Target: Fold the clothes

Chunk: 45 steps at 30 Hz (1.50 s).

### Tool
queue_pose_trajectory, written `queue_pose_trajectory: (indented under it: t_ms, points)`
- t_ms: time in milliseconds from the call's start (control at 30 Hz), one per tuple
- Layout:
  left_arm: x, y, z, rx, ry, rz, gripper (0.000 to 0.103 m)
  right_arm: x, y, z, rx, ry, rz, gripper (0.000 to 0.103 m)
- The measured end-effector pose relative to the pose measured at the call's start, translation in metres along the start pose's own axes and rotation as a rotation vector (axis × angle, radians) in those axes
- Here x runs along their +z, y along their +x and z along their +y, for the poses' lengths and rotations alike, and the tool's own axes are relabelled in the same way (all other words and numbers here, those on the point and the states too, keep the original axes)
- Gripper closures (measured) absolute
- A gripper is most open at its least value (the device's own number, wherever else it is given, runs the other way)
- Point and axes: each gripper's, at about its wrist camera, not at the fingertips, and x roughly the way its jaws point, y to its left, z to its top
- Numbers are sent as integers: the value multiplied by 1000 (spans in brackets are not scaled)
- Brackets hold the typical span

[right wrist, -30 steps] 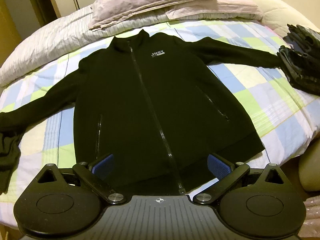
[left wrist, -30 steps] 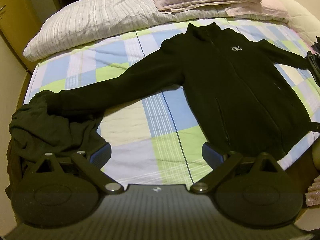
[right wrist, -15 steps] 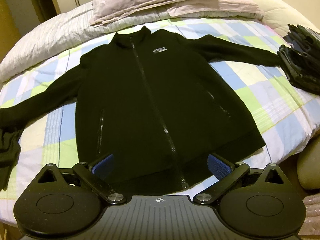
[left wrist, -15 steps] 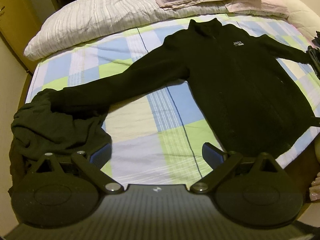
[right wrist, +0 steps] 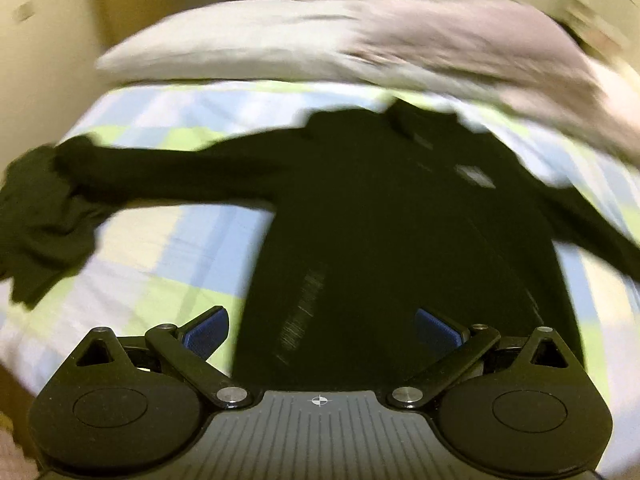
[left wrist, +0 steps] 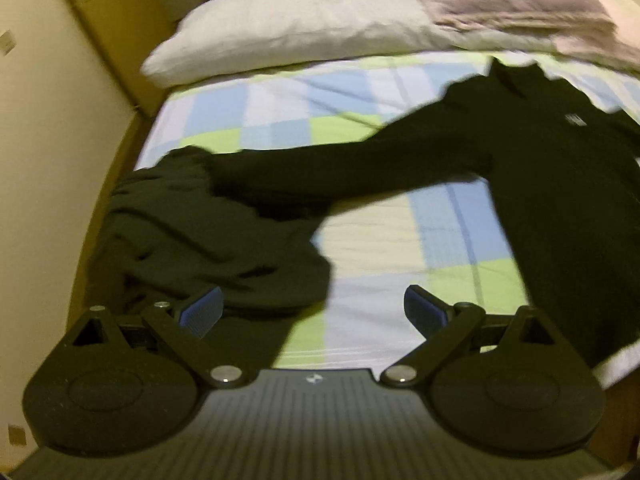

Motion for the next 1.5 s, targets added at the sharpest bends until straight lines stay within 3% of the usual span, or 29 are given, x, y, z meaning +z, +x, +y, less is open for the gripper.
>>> queue_pose_trajectory:
  t_ms: [167,333,567,633,800,867,933,967,1000,1067,1200,1333,1500]
  points:
    - [10,13,48,43,-28,-29,7,50,35,79,122,-199,-47,1]
    - [28,53,89,10,0,-53,7,95,76,165,191,-377,-97,1]
    - [45,111,141,11,36,-41,7,143,171,282,322,-527,-109,4]
    - [45,121,154,13,21,-39,7,151,200,313,360,-575,-99,29]
    - [42,137,181,24,-33,-31,7,160,253,378,363,-715,-118,30]
    - [41,142,186,25,-48,-33,7,161,268,389,337,-746,-120,37]
    - [40,146,188,23,-54,-32,7,163,279,395,325,-770,-108,68]
    - [41,149,187,23,-54,-28,7,165,283,396,328,-775,-98,76]
    - [42,150,185,22,-51,-25,7,166,280,390,331,-778,-94,88]
    - [47,151,179,13,-37,-28,7,172,271,381,344,-756,-100,91]
    - [63,154,155,-21,17,-49,7,205,236,326,371,-515,-161,93]
    - [89,153,112,-77,106,-89,7,232,184,217,305,-212,-285,93]
    - [119,147,34,-143,230,-141,8,224,118,43,45,31,-467,93]
